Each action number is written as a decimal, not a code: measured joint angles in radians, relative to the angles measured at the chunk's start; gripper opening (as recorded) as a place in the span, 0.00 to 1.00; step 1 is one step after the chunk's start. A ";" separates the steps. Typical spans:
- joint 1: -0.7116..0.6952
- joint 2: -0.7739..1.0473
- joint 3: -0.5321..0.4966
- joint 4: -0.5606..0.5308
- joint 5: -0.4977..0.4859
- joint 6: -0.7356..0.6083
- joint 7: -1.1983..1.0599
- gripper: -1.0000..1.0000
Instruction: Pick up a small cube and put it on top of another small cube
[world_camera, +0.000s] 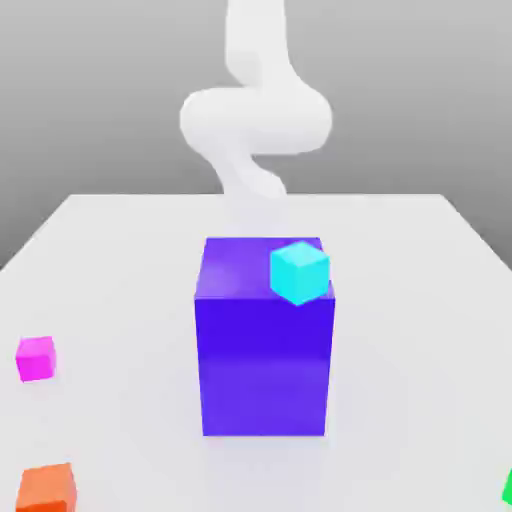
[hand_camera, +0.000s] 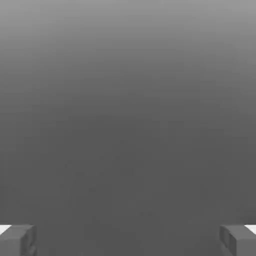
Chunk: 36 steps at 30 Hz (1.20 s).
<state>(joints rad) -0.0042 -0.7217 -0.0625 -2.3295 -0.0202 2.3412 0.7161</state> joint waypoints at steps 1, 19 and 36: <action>-0.005 0.034 -0.025 -0.013 -0.004 0.017 -0.039 0.50; -0.057 0.592 -0.544 -0.226 0.068 0.317 -0.800 0.50; -0.480 1.100 -0.293 -0.258 0.597 0.567 -1.525 0.00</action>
<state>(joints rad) -0.4843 0.3784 -0.3557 -2.5873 0.5768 2.9085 -0.8092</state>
